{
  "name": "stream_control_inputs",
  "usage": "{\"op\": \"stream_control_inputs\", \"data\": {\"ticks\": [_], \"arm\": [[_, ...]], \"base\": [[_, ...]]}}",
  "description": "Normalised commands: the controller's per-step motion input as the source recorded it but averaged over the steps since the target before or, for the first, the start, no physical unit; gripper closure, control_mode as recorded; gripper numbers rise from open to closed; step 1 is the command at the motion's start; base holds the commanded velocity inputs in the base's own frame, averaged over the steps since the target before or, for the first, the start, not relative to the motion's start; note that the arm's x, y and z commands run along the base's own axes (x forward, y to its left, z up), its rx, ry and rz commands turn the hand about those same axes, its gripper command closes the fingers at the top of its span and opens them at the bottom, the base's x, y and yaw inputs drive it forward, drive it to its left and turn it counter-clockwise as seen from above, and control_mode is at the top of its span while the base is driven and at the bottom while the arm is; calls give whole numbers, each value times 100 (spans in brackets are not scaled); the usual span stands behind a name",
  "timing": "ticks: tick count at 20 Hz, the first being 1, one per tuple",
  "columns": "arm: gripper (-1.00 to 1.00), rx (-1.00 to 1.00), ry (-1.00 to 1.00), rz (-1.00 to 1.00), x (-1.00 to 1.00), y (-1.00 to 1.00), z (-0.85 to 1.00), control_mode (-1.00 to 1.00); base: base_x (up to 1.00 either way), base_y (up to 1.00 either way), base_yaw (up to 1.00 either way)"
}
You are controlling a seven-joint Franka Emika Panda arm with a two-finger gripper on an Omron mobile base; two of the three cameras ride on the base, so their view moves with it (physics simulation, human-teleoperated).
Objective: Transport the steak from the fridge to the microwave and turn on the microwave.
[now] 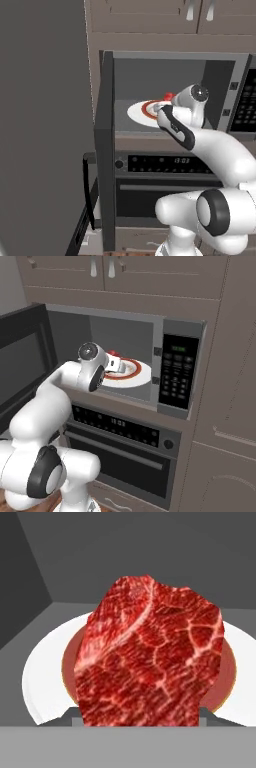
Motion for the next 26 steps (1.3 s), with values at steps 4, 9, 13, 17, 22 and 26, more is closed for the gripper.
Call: {"op": "stream_control_inputs", "data": {"ticks": [4, 9, 13, 17, 22, 26], "arm": [[100, 0, 0, 2, 20, -3, -10, -100], [100, 0, 1, 4, 9, -9, -26, -100], [100, 0, 0, 4, 10, -12, -21, -100], [100, 0, 0, 4, 19, -4, -12, -100], [100, 0, 0, 3, 33, 0, 0, -100], [100, 0, 0, 1, 27, 0, 0, -100]], "base": [[0, 0, 0], [0, 0, 0], [0, 0, 0], [0, 0, 0], [0, 0, 0], [0, 0, 0]]}}
